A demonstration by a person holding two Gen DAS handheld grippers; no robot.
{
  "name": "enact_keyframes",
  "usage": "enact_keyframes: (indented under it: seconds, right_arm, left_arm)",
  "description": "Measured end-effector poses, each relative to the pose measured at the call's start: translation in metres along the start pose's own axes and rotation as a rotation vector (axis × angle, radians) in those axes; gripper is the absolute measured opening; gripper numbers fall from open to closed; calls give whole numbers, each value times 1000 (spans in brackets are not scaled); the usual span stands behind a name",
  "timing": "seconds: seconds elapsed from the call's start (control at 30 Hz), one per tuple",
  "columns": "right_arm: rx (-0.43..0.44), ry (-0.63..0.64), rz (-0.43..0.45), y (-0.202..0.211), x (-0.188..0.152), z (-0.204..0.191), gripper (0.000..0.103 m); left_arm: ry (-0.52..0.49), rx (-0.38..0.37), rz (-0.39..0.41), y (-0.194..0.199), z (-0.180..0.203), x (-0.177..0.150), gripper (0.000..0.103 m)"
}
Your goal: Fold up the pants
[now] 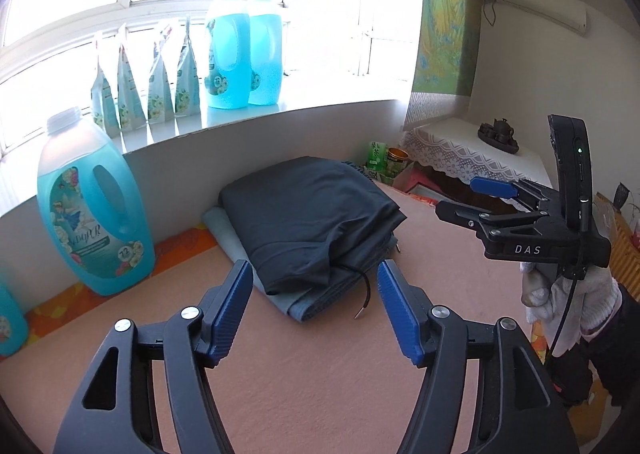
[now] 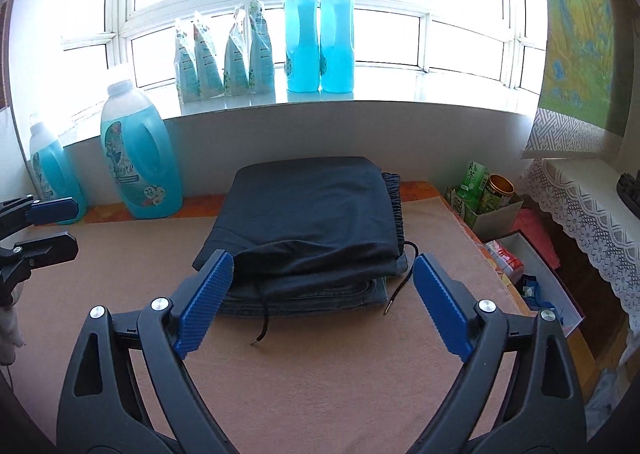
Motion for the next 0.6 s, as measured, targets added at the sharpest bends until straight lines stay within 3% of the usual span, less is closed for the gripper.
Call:
enact_keyframes:
  seconds: [0.23, 0.47, 0.6]
  right_arm:
    - [-57, 6, 47, 57, -17, -33, 103]
    - [-25, -14, 56, 101, -45, -70, 103]
    - [-51, 13, 80, 122, -64, -93, 103]
  left_arm:
    - [19, 0, -7, 49, 6, -32, 78]
    - [80, 40, 6, 103, -1, -69, 79]
    - [82, 90, 11, 132, -2, -94, 80]
Point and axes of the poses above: each gripper's, at about its wrist camera, not at the fingertips, and y roughly against the way its jaws point, z to its right, x to its top, the point moved 3 cm from there along -y, roughly the way its jaws point, and after that the axes turned 14 degrees about x, right-handed, at the moved point
